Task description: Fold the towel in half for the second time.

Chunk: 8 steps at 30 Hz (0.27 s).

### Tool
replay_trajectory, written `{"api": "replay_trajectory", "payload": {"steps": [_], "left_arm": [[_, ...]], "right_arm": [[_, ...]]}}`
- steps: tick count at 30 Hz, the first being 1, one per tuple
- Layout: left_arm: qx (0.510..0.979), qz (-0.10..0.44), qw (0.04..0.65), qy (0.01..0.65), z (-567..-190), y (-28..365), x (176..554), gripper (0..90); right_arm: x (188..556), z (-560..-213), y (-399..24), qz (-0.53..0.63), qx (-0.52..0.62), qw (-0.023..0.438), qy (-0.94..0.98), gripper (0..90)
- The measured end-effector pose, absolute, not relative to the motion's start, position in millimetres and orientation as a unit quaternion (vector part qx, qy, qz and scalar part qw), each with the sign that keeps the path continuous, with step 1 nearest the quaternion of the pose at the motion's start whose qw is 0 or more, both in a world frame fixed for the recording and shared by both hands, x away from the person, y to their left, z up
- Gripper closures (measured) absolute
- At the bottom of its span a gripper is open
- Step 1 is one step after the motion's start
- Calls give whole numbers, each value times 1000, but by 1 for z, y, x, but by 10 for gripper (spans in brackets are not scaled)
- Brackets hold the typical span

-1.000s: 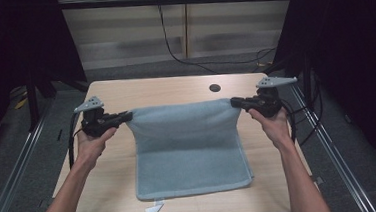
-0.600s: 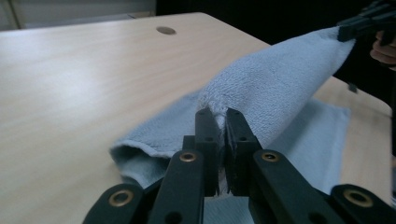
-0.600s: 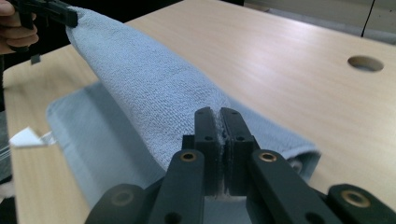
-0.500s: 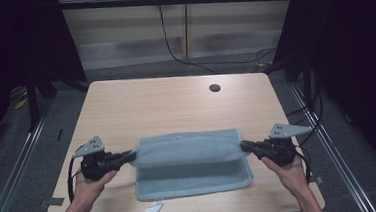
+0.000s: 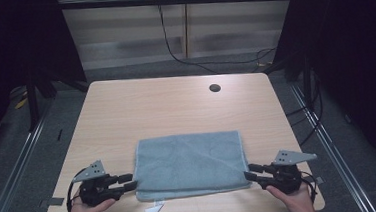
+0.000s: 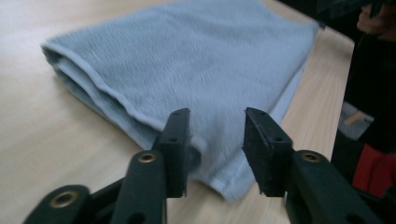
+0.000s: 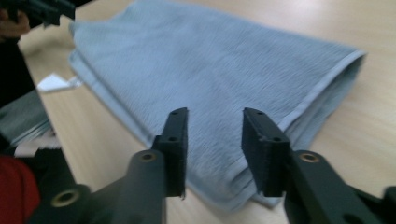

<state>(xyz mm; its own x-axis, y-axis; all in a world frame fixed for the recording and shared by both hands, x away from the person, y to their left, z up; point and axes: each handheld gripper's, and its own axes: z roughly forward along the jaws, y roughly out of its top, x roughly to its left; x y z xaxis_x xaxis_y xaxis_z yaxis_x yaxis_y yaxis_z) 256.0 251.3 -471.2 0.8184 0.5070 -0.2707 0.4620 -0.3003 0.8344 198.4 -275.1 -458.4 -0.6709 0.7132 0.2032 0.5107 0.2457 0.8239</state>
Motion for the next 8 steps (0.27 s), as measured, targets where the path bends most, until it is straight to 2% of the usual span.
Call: {"api": "replay_trajectory", "payload": {"steps": [3,6,8], "left_arm": [[795,44,508,330,-470,255,271,497],[792,60,494,354,-476,260,281,426],[797,68,481,360,-480,264,283,371]], "right_arm": [[201,-454,-282,479,412,137,763,515],[207,-457,-288,477,440,161,744,444],[210,-459,-291,479,447,160,739,428]]}}
